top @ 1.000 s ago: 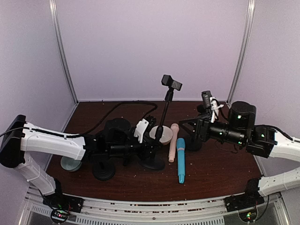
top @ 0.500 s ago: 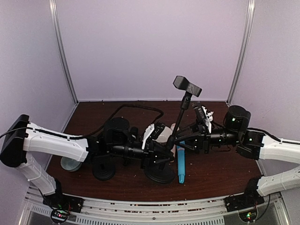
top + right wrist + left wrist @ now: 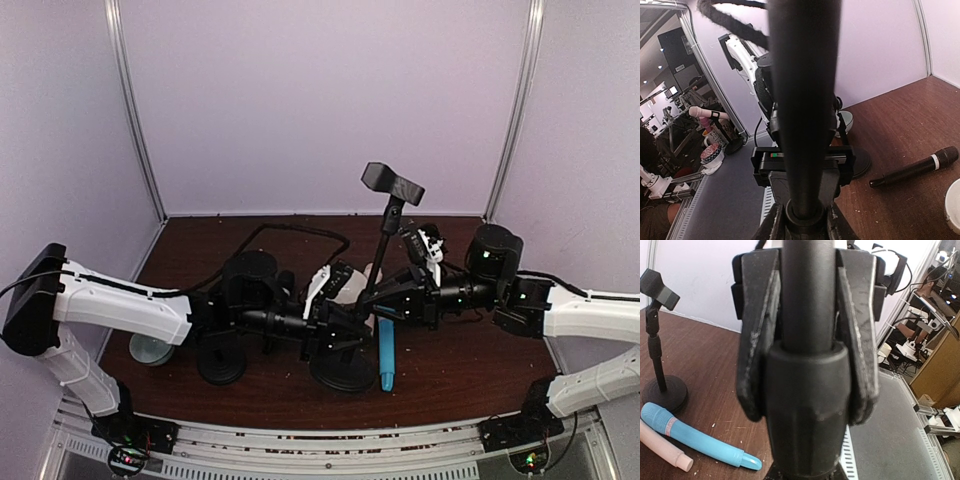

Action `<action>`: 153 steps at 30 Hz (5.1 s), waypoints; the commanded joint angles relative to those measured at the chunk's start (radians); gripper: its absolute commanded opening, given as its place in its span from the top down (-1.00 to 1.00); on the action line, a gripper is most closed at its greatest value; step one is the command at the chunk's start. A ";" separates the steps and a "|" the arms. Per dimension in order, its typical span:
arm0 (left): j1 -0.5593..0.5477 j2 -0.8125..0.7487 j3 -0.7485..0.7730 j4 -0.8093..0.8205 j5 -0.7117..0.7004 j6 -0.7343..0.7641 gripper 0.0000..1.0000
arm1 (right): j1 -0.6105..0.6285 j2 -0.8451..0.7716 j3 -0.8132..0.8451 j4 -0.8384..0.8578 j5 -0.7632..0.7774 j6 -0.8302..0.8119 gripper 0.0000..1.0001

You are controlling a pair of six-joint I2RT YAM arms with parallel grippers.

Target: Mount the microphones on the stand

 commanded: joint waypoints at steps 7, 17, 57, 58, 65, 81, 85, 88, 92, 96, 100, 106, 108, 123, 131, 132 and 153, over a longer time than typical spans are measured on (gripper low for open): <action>-0.019 -0.045 0.027 -0.056 -0.476 -0.004 1.00 | 0.187 -0.004 0.130 -0.194 0.539 0.008 1.00; -0.099 -0.079 0.032 -0.077 -0.779 0.072 1.00 | 0.311 0.047 0.169 -0.246 0.971 0.117 1.00; -0.100 -0.470 -0.225 -0.263 -0.868 0.182 -0.26 | 0.221 0.472 -0.105 0.715 0.817 -0.294 1.00; -0.100 -0.485 -0.235 -0.276 -0.881 0.177 -0.26 | 0.220 0.487 -0.106 0.732 0.817 -0.293 1.00; -0.100 -0.560 -0.284 -0.320 -0.894 0.147 -0.26 | 0.217 0.577 -0.097 0.791 0.809 -0.280 1.00; -0.100 -0.634 -0.282 -0.358 -0.921 0.161 -0.26 | 0.226 0.418 -0.182 0.635 0.806 -0.196 0.01; -0.100 -0.649 -0.284 -0.364 -0.929 0.161 -0.27 | 0.244 0.288 -0.207 0.447 0.857 -0.133 -0.07; -0.100 -0.672 -0.279 -0.386 -0.944 0.149 -0.27 | 0.266 0.177 -0.185 0.217 0.986 -0.026 -0.08; -0.100 -0.715 -0.272 -0.433 -0.933 0.144 -0.27 | 0.310 0.083 -0.077 -0.305 1.159 0.183 -0.08; -0.100 -0.765 -0.261 -0.504 -0.914 0.173 -0.27 | 0.375 0.042 -0.038 -0.585 1.278 0.405 -0.09; -0.100 -0.799 -0.254 -0.552 -0.894 0.187 -0.29 | 0.392 0.073 -0.027 -0.713 1.234 0.545 -0.14; -0.100 -0.816 -0.257 -0.618 -0.923 0.130 -0.34 | 0.394 0.253 0.080 -0.818 1.203 0.582 -0.18; -0.100 -0.837 -0.275 -0.612 -0.913 0.107 -0.34 | 0.394 0.299 0.128 -0.863 1.234 0.578 -0.20; -0.100 -0.979 -0.341 -0.691 -0.919 0.067 -0.33 | 0.267 0.519 0.229 -0.796 1.080 0.569 -0.27; -0.100 -1.028 -0.376 -0.702 -0.955 0.044 -0.33 | 0.193 0.566 0.224 -0.782 1.054 0.601 -0.01; -0.100 -1.027 -0.376 -0.702 -0.957 0.045 -0.33 | 0.190 0.568 0.224 -0.779 1.056 0.603 0.03; -0.100 -0.941 -0.352 -0.653 -0.925 0.038 -0.33 | 0.238 0.502 0.185 -0.767 1.108 0.703 0.02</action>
